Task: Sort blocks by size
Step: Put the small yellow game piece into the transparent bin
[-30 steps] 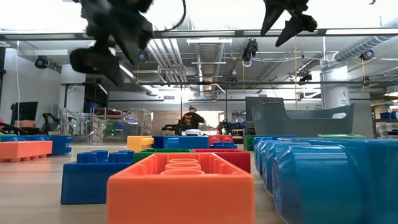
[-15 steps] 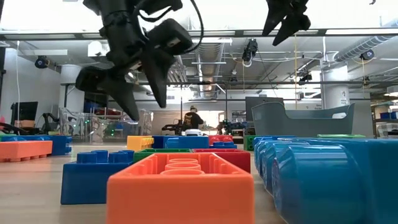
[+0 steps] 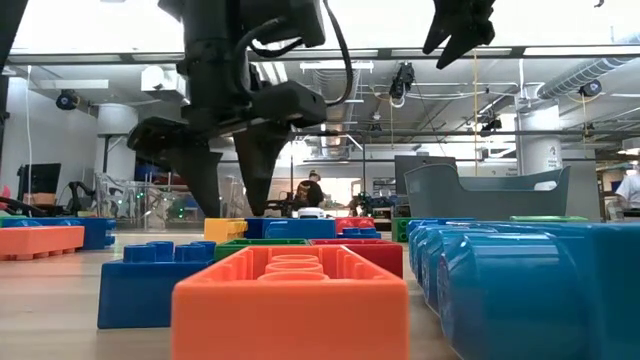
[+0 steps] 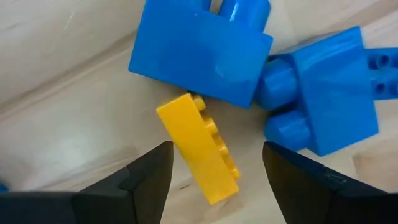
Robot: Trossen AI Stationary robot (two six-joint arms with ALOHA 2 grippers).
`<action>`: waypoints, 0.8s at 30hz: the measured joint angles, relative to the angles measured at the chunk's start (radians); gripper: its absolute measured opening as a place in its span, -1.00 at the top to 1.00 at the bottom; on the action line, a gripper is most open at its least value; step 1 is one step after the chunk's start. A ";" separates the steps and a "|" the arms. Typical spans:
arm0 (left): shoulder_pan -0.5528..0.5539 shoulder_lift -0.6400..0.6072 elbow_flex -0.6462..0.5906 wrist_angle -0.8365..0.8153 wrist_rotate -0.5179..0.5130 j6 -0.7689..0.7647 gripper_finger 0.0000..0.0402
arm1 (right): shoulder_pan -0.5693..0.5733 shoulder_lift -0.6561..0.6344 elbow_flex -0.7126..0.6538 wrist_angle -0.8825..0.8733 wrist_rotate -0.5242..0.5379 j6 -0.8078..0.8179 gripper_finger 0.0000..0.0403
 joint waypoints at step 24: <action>0.000 0.009 -0.092 0.148 0.001 0.037 0.54 | 0.000 0.000 -0.004 0.022 0.000 -0.002 -0.53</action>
